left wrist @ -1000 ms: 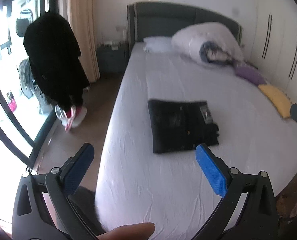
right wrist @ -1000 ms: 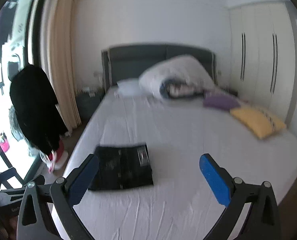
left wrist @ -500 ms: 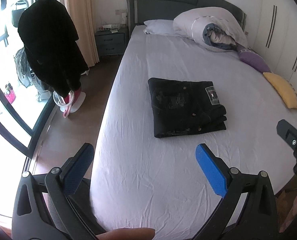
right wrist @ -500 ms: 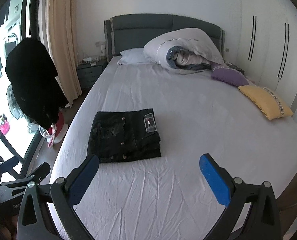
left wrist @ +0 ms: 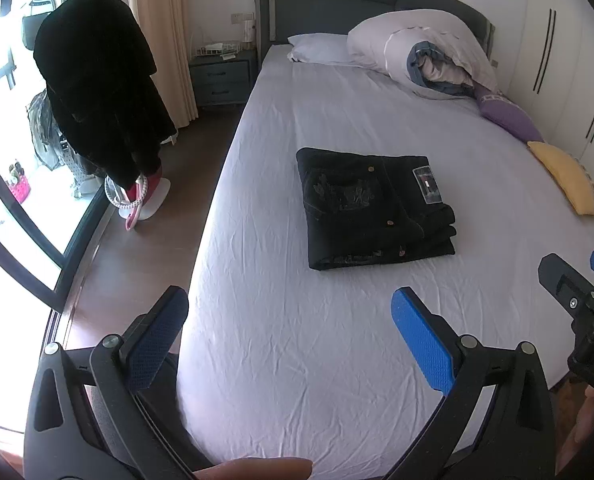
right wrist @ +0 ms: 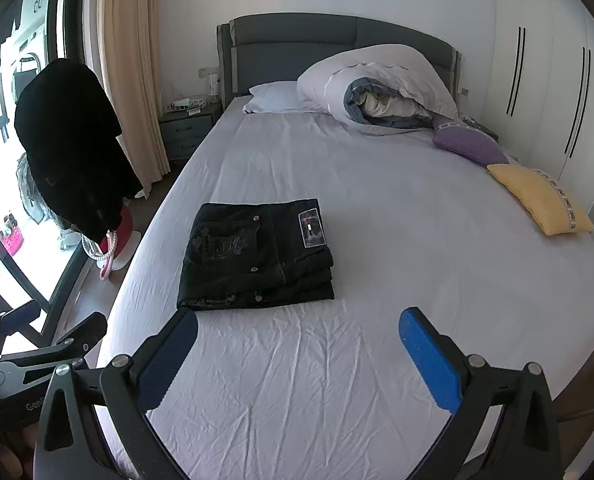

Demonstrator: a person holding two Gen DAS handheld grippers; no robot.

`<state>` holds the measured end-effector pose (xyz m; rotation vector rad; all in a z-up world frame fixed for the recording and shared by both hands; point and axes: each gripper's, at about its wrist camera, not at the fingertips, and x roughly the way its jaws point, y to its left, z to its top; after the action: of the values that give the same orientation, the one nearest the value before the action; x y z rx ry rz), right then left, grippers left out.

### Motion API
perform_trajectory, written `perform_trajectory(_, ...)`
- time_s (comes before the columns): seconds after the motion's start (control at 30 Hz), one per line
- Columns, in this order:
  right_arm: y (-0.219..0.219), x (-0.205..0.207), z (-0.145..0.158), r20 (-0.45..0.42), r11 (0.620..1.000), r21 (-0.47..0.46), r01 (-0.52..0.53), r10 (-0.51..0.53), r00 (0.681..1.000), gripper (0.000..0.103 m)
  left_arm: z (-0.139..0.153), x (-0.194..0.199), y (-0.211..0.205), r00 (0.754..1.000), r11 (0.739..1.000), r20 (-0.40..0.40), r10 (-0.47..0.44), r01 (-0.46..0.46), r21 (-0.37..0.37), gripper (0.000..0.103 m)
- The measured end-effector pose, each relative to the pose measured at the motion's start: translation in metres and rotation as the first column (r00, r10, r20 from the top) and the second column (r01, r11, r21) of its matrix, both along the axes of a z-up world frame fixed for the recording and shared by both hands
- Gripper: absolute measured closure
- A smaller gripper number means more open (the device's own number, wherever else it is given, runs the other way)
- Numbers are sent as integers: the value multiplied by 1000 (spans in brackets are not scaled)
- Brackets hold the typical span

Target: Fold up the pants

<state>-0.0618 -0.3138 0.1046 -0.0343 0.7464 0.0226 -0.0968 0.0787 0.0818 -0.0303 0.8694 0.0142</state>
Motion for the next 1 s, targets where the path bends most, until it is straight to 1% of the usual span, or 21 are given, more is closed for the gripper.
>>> perform_trajectory(1.0,2,-3,-3,-8,1000,3,-4,4,1000,0,-6,2,-4,1000,1000,-2,-2,2,2,0)
